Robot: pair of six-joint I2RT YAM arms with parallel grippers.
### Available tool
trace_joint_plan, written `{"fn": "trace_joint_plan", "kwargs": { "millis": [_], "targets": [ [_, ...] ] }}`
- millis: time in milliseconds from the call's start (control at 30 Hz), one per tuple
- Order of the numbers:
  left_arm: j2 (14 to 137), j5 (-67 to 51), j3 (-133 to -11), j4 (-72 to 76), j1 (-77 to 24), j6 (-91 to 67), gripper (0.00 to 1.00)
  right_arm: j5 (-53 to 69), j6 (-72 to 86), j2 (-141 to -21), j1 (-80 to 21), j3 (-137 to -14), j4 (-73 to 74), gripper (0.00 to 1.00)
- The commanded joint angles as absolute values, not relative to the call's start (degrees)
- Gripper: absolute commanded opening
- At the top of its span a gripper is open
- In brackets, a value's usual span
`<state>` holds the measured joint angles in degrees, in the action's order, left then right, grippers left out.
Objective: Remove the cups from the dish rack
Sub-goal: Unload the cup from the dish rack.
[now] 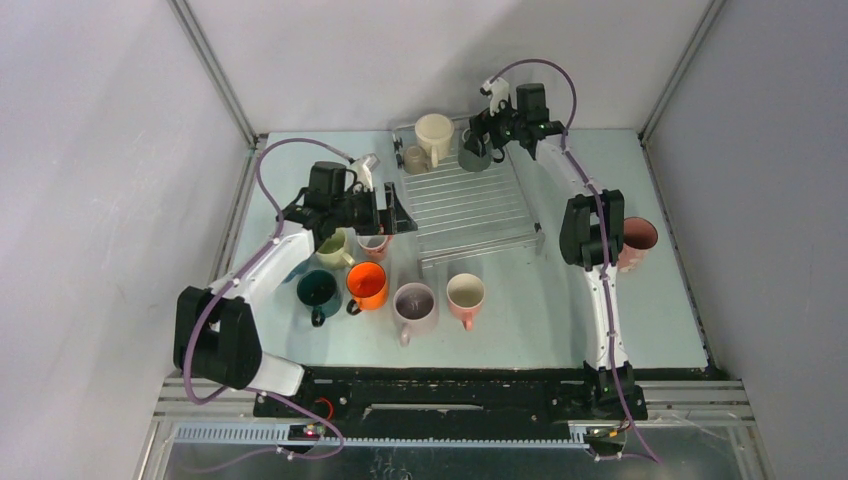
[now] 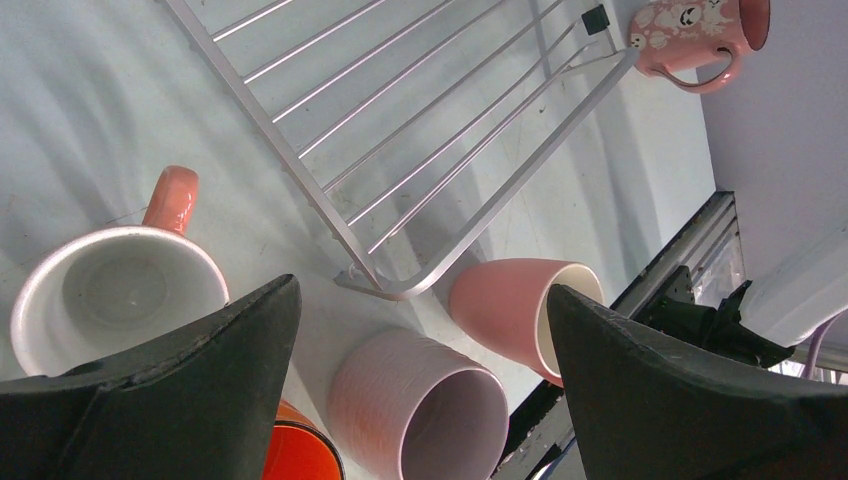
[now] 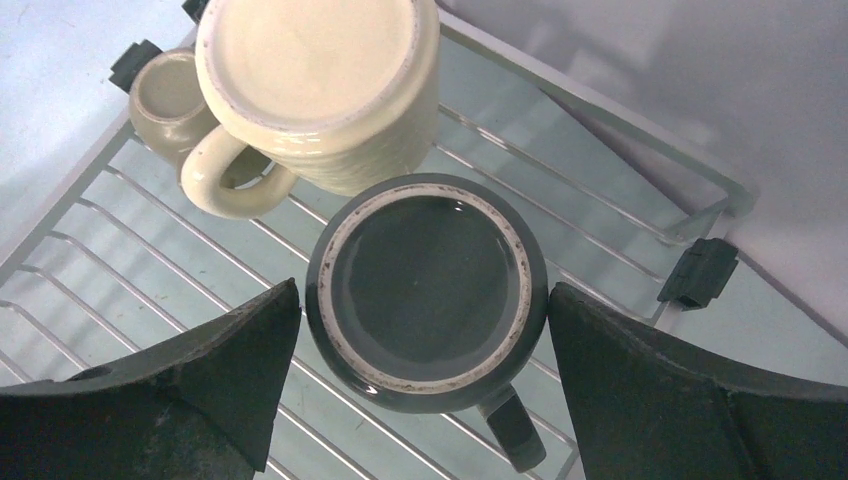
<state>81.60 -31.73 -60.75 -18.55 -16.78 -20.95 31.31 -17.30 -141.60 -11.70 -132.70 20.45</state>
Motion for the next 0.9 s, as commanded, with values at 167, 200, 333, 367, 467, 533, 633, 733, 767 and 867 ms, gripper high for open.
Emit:
{"fn": "trace_joint_plan", "kwargs": {
  "millis": [167,200,333,367,467,533,633,733,767,867],
  "targets": [
    [81.99,-32.52,-61.72,-18.19,-17.16,-19.95,1.0,30.18,-17.38,-144.86,-11.6,-135.88,19.57,1.0],
    [82.11,-32.52,-61.71,-18.19,-17.14,-19.95,1.0,30.27,-17.18,-145.03,-11.6,-135.96,19.38,1.0],
    [82.22,-32.52,-61.79,-18.28,-17.2,-19.94,1.0,31.1,-15.7,-145.82,-11.6,-136.02,17.9,1.0],
    [82.26,-32.54,-61.79,-18.36,-17.27,-19.95,1.0,31.44,-15.28,-146.05,-11.67,-136.09,17.42,1.0],
    [82.27,-32.54,-61.8,-18.37,-17.23,-19.85,1.0,31.38,-14.42,-147.44,-11.86,-137.21,17.28,1.0],
    [82.27,-32.52,-61.79,-18.45,-17.3,-19.78,1.0,31.18,-14.22,-147.94,-12.06,-137.61,17.05,1.0],
    [82.33,-32.56,-61.88,-18.48,-17.32,-19.78,1.0,30.57,-13.64,-148.11,-12.27,-137.41,16.03,1.0],
    [82.35,-32.74,-62.04,-18.44,-17.4,-19.76,1.0,29.91,-13.04,-148.32,-12.17,-137.56,15.3,1.0],
    [82.35,-32.66,-62.05,-18.52,-17.4,-19.71,1.0,29.67,-12.92,-148.3,-12.3,-137.7,15.45,1.0],
    [82.07,-32.52,-62.05,-18.54,-17.42,-19.72,1.0,28.58,-12.54,-147.33,-12.46,-136.89,15.73,0.99]
  ]
}}
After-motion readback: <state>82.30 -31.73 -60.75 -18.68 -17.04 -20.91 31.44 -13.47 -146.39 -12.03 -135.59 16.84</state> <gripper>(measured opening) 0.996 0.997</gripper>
